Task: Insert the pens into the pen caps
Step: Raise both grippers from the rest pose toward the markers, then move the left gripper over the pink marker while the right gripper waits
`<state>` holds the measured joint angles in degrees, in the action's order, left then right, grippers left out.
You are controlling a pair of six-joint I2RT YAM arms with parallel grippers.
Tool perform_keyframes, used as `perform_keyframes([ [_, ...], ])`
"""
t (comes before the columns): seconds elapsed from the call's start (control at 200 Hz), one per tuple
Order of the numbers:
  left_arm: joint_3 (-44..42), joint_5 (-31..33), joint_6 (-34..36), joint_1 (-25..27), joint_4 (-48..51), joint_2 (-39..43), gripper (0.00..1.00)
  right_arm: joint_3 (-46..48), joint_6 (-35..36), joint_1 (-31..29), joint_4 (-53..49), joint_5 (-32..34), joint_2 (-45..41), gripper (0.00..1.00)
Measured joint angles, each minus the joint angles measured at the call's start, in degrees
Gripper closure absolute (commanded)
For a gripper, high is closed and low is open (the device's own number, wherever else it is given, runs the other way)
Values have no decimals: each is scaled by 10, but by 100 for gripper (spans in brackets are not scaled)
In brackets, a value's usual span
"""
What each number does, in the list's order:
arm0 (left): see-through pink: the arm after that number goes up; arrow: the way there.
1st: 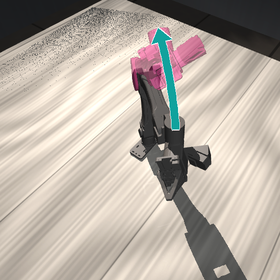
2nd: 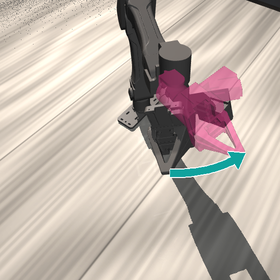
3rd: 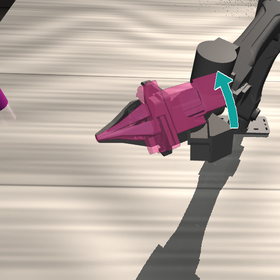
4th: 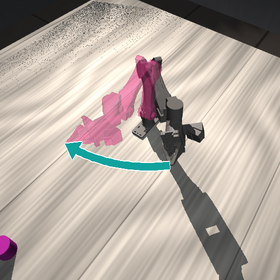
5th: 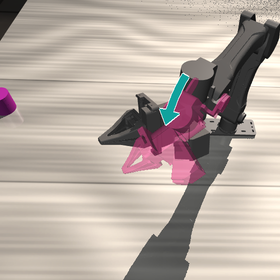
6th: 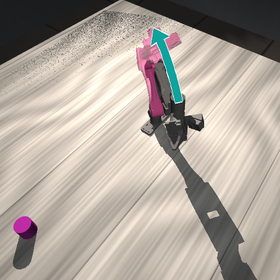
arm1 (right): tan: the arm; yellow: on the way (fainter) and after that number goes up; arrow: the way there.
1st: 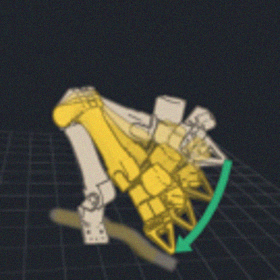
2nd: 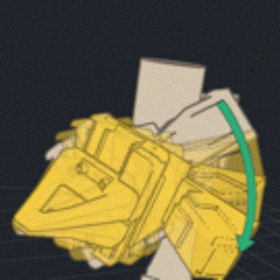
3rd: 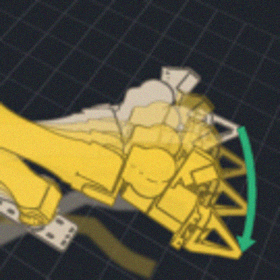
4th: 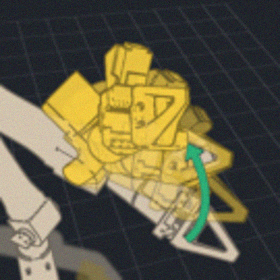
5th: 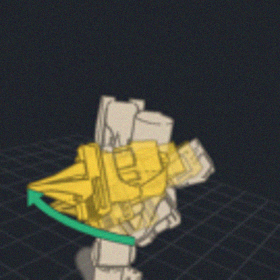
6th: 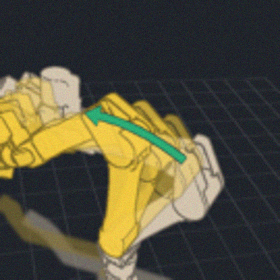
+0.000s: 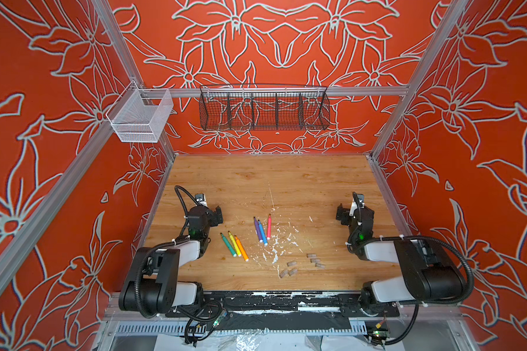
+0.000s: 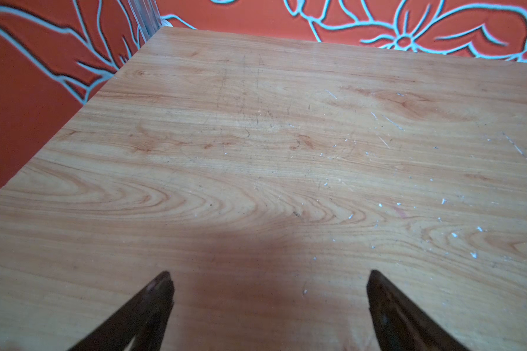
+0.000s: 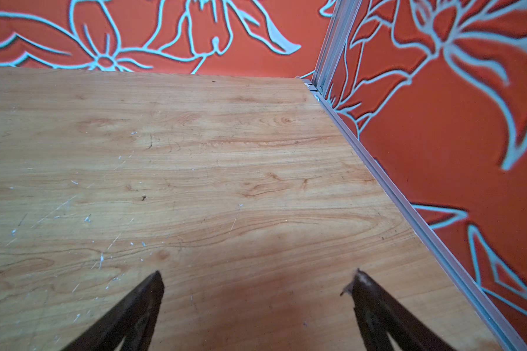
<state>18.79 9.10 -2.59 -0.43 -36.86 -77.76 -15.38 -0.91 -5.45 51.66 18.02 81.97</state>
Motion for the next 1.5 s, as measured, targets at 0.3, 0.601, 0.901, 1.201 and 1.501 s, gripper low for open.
perform_keyframes([
  [0.3, 24, 20, -7, 2, 77, 40, 3, 14, 1, -6, -21, 9, -59, 3],
  [0.601, 74, 30, -90, 2, 216, 229, 3, -75, -123, -16, -295, 88, -303, 3],
  [0.901, 220, -42, -189, 3, 462, 337, 3, -328, -277, -15, -662, -82, -357, 3],
  [1.201, 268, 19, -291, -14, 703, 344, 3, -140, -332, -15, -691, -184, -559, 3],
  [1.501, 220, -125, -300, -14, 675, 325, 3, -116, -314, -15, -664, -155, -518, 6],
])
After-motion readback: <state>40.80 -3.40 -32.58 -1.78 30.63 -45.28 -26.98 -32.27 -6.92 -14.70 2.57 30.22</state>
